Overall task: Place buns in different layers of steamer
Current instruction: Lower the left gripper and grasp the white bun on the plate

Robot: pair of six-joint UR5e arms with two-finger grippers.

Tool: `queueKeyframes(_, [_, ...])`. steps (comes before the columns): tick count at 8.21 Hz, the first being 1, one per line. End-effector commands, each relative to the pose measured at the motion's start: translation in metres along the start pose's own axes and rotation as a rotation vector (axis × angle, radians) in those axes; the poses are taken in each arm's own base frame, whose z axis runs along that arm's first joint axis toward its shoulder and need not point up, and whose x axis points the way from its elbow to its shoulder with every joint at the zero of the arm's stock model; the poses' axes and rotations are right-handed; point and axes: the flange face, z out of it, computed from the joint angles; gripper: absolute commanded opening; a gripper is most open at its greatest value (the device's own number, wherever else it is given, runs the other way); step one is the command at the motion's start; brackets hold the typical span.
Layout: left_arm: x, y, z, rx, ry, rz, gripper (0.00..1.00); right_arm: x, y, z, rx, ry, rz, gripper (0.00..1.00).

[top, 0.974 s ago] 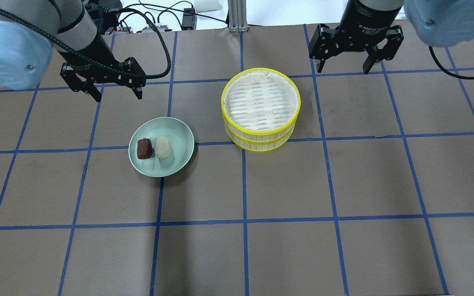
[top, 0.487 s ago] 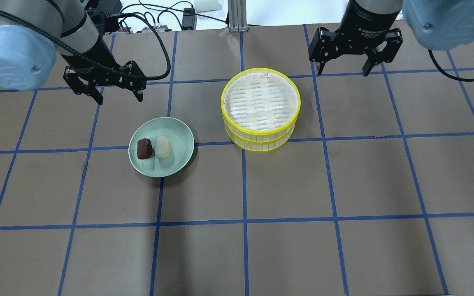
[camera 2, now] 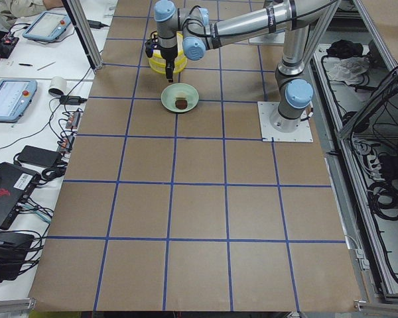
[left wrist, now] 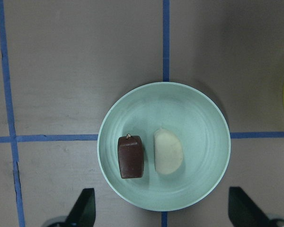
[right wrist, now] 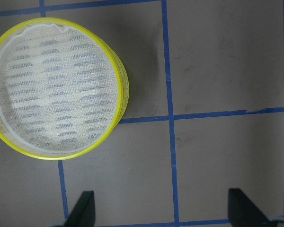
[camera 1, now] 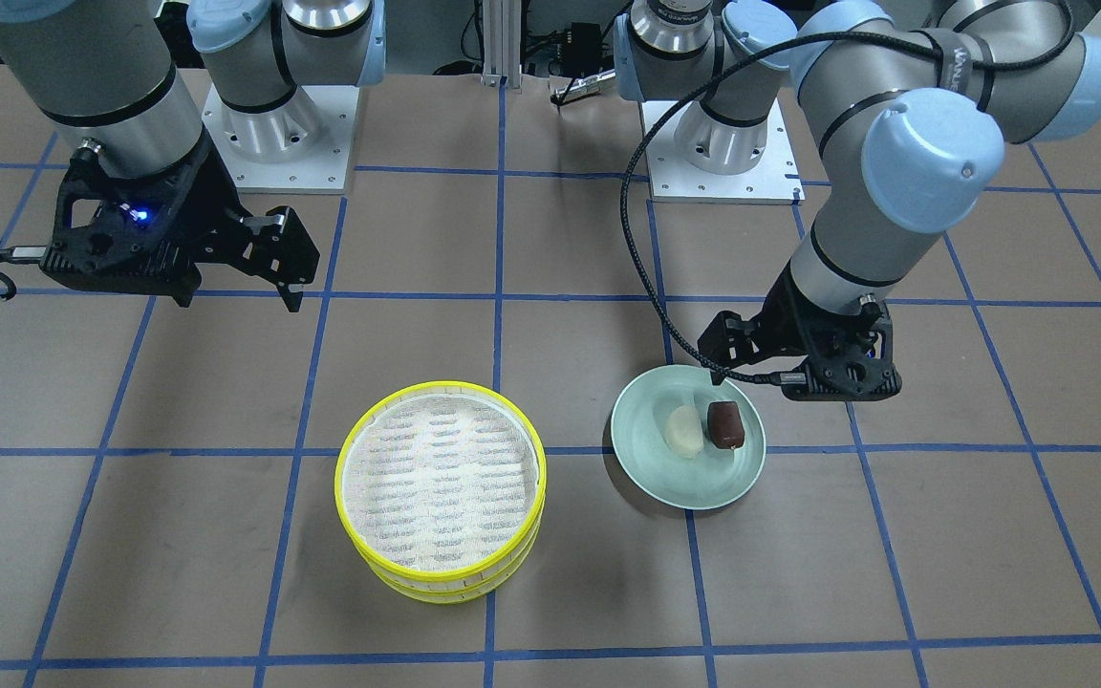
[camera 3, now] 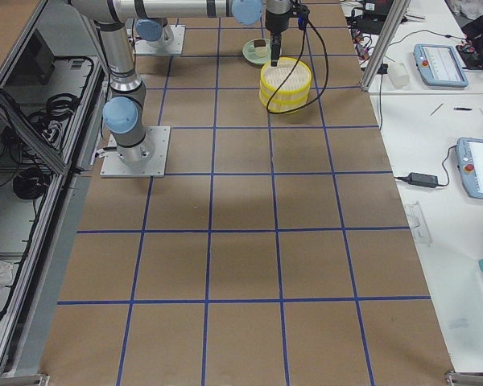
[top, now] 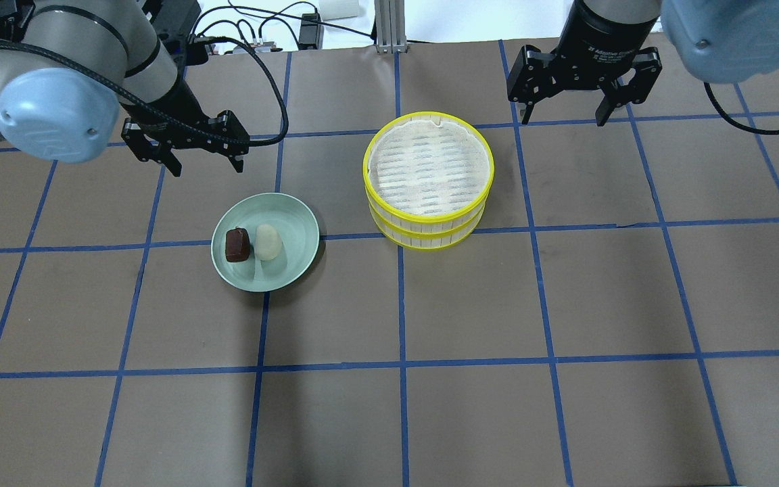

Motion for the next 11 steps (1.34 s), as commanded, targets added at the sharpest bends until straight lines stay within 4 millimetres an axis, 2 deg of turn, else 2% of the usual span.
queueKeyframes(1, [0.009, -0.014, 0.051, -0.047, 0.007, 0.090, 0.92, 0.000, 0.000, 0.000, -0.001, 0.000, 0.000, 1.00])
queueKeyframes(3, [0.017, -0.019, 0.089, -0.098, 0.012, 0.106, 0.88, 0.000, 0.000, 0.000, 0.001, -0.001, 0.000, 1.00])
queueKeyframes(5, [0.031, -0.015, 0.123, -0.125, 0.005, 0.135, 0.86, 0.000, 0.000, 0.000, 0.001, -0.001, 0.000, 1.00])
queueKeyframes(7, [0.031, -0.014, 0.141, -0.157, 0.008, 0.141, 0.85, 0.000, 0.000, 0.000, 0.000, -0.002, 0.002, 1.00])
queueKeyframes(11, [0.031, -0.013, 0.155, -0.183, 0.014, 0.171, 0.86, 0.000, 0.000, 0.001, -0.001, -0.004, 0.002, 1.00])
